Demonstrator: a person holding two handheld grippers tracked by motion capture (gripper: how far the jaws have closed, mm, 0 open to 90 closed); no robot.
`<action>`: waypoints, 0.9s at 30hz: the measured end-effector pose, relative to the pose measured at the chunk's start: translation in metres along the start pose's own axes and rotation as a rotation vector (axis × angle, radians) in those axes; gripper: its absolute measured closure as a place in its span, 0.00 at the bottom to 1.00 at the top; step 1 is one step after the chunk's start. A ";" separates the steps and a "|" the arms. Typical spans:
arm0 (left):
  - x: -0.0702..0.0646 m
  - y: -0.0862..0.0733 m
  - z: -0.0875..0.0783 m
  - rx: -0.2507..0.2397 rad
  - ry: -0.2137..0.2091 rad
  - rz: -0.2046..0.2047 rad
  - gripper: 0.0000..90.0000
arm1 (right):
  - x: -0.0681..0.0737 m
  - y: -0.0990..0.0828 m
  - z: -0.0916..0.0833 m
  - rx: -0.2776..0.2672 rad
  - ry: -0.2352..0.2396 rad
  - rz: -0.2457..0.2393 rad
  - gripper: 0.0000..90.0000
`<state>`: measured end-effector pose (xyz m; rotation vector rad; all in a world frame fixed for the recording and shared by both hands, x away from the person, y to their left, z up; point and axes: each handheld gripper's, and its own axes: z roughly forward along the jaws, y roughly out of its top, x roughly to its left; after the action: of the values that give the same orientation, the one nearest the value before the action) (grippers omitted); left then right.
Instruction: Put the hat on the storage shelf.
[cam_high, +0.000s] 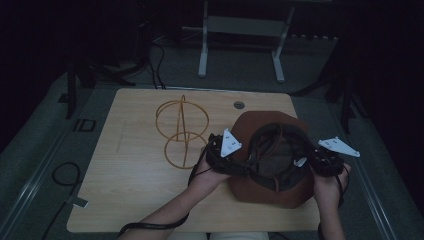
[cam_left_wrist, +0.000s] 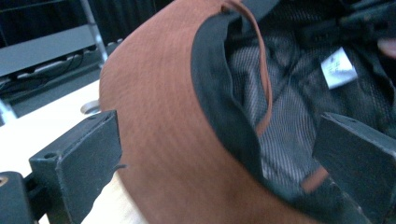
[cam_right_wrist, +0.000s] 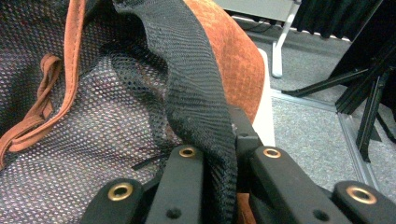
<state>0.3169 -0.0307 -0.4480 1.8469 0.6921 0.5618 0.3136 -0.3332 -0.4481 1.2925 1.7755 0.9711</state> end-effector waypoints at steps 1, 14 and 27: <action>0.001 0.002 0.004 -0.005 0.001 -0.006 0.02 | 0.000 0.000 0.000 -0.003 0.000 0.003 0.95; 0.008 0.020 0.058 0.065 0.077 -0.003 0.06 | 0.005 0.005 -0.008 -0.032 0.018 0.018 0.95; 0.017 0.012 0.083 0.200 0.082 0.023 0.66 | 0.019 0.009 -0.017 -0.063 0.087 -0.007 0.95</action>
<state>0.3862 -0.0772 -0.4651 2.0281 0.8066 0.6048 0.2984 -0.3159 -0.4345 1.2205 1.7986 1.0856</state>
